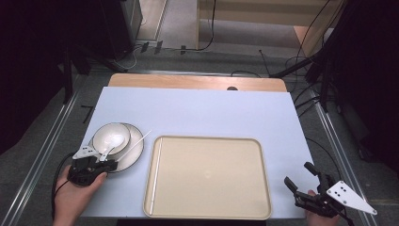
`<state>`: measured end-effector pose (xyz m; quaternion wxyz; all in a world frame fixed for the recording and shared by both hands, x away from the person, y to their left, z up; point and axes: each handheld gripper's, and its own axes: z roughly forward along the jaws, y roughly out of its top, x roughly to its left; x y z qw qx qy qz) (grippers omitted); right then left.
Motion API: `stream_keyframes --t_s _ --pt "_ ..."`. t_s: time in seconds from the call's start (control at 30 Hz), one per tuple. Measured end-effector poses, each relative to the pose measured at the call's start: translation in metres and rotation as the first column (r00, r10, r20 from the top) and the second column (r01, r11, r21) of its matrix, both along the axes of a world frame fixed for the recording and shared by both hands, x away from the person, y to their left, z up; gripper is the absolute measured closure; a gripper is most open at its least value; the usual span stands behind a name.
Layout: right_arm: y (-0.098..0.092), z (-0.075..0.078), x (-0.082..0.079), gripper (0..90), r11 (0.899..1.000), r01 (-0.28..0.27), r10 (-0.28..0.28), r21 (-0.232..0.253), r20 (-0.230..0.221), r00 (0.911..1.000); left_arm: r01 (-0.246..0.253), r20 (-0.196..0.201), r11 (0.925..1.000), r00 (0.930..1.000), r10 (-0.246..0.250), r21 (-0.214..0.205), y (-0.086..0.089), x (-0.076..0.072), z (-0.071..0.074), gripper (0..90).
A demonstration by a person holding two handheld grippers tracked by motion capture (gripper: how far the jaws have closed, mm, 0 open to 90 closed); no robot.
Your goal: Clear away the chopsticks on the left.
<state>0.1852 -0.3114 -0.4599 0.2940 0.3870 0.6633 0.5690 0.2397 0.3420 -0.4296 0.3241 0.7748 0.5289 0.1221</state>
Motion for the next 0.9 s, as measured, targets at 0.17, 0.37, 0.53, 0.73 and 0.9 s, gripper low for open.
stream_keyframes --t_s 0.17,0.37,0.53,0.73,0.9 --pt "0.0 0.0 0.0 12.9 1.0 0.001 -0.001 -0.001 0.002 1.0 0.016 -0.012 0.9997 0.9998 -0.016 -0.018 -0.001 0.0 0.0 85.6" --pt "-0.001 0.0 0.0 12.9 1.0 0.004 -0.004 0.0 0.003 1.0 0.013 -0.003 0.9997 0.9999 -0.013 -0.021 -0.002 -0.002 0.001 85.9" --pt "-0.001 0.0 0.0 12.9 1.0 0.002 -0.002 -0.003 0.006 1.0 0.02 0.01 0.9986 0.9998 -0.019 -0.048 -0.011 -0.009 0.01 86.0" --pt "0.0 0.0 0.0 12.9 1.0 0.002 -0.002 0.0 0.001 1.0 0.042 0.027 0.9983 0.9988 -0.041 -0.042 -0.023 -0.015 0.015 86.0" --pt "-0.001 0.0 0.001 12.9 1.0 0.005 -0.005 0.0 0.004 1.0 0.049 0.042 0.9977 0.998 -0.047 -0.046 -0.04 -0.02 0.018 86.0"
